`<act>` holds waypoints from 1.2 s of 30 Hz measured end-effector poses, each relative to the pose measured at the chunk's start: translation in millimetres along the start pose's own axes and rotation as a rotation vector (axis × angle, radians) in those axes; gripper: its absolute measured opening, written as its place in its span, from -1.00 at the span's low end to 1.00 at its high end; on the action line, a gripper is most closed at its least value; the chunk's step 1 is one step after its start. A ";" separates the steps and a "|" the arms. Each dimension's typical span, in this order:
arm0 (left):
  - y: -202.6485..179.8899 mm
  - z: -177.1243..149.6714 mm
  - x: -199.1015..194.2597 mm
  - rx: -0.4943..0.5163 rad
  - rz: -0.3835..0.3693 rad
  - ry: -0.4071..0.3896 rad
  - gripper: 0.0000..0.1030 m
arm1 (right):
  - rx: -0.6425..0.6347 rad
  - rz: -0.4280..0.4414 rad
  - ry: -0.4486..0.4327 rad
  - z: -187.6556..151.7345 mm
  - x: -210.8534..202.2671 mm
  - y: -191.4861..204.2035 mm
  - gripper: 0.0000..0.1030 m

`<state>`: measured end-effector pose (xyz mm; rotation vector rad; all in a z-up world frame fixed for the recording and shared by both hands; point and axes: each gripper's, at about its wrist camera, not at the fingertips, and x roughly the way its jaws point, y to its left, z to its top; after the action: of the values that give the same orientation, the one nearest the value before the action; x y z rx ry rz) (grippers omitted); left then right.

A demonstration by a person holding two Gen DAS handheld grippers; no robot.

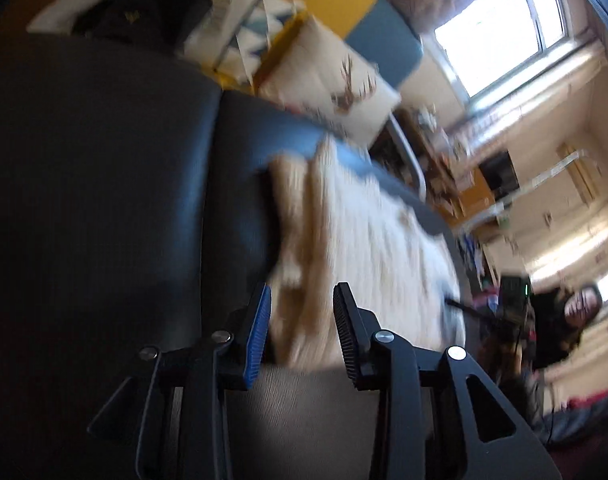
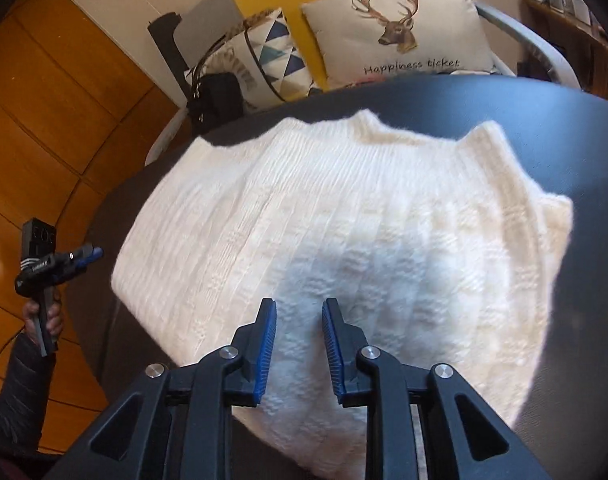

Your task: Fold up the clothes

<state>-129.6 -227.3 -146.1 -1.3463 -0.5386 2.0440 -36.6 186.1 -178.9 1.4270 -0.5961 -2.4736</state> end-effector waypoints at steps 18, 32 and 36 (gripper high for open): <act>16.0 23.2 55.9 0.136 -0.300 0.199 -0.32 | -0.007 -0.121 0.060 3.9 26.0 19.6 -0.50; 3.5 34.8 93.8 0.152 -0.536 0.402 -0.32 | -0.023 -0.163 0.065 4.9 32.3 23.9 -0.49; -13.0 18.1 79.6 0.216 -0.474 0.378 -0.39 | -0.063 -0.184 0.061 4.7 33.6 27.9 -0.49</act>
<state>-165.3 -162.8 -183.5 -1.2850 -0.4044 1.3840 -57.8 149.3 -190.3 1.5911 -0.3879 -2.5500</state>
